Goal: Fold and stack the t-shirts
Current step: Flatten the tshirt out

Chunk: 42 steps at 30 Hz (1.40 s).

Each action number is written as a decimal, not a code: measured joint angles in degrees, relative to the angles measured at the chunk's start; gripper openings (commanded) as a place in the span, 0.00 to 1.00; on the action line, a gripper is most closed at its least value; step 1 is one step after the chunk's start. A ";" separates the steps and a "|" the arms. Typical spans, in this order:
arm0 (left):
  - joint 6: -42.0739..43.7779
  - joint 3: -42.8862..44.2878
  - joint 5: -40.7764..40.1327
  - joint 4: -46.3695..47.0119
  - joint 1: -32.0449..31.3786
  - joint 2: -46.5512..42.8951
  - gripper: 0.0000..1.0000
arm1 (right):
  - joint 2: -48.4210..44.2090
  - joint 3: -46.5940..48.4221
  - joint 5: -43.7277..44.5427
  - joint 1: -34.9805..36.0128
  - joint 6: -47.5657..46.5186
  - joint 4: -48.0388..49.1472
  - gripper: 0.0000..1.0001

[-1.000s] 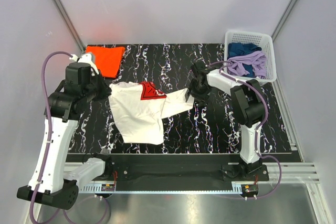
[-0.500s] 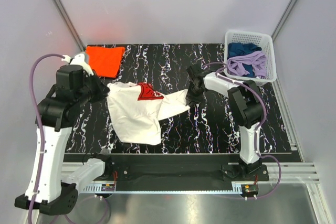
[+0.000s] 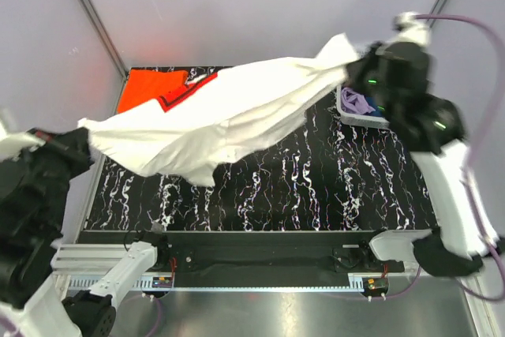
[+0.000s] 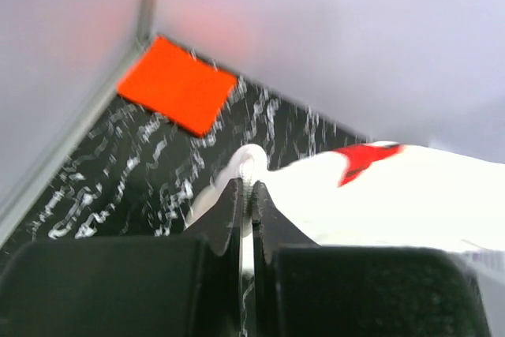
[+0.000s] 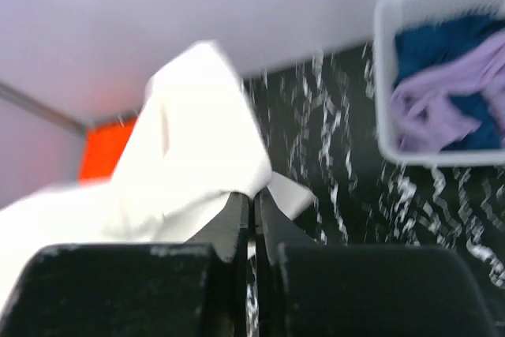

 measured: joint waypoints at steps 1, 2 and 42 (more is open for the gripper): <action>-0.11 0.76 -1.97 0.02 0.00 -1.55 0.00 | -3.72 1.90 1.95 -0.02 -0.98 -0.07 0.00; -0.22 1.29 -3.30 0.04 0.00 -2.69 0.00 | -6.36 3.23 3.45 -0.09 -1.79 -0.33 0.00; -5.05 -41.29 -4.85 9.99 8.35 1.29 0.00 | -5.16 -37.40 -22.49 -8.96 0.37 2.16 0.00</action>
